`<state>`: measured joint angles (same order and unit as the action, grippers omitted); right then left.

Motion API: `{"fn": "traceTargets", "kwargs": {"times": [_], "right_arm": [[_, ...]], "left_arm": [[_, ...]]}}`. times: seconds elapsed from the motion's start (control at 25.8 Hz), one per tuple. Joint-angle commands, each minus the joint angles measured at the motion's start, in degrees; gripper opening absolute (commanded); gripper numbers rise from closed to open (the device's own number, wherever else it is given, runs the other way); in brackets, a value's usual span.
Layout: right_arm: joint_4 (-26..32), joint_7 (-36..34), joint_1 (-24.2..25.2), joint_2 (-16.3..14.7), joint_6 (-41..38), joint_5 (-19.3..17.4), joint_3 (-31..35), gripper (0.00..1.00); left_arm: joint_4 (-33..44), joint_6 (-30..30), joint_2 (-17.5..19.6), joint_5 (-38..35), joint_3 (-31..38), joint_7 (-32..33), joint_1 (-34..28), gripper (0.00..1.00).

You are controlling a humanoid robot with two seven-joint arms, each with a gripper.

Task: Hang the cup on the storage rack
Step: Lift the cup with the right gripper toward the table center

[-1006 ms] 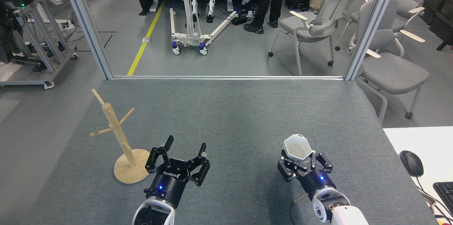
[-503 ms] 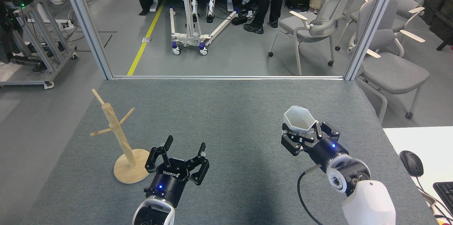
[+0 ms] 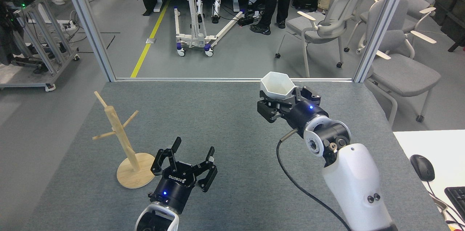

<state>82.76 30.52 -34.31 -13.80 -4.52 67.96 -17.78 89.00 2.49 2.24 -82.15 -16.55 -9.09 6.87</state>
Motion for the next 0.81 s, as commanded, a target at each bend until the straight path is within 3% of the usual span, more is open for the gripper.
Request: {"fn": "traceTargets", "kwargs": {"times": [0.0,0.23,0.46,0.77], "right_arm": [[0.6,3.1,-2.9,1.9,3.6,0.0,-4.0,0.09],[2.3,6.0,-3.4,6.4,7.2,0.3,-7.7,0.08],[2.5,6.3,-4.4,8.9,13.4,1.8,-11.8,0.06],[2.8,8.9,-3.2,8.8,15.5,4.6,-12.1,0.06]], "left_arm": [[1.3,1.3,0.0,0.1,-0.3,0.5,-0.5,0.99],[1.5,4.6,-0.6,0.0,-4.5,1.0,-1.2,0.99],[0.4,3.5,-6.2,-0.2,-5.3,1.2,-1.2,0.99],[2.7,-9.6,-6.1,-0.7,-6.4,4.7,-1.1,0.99]]}}
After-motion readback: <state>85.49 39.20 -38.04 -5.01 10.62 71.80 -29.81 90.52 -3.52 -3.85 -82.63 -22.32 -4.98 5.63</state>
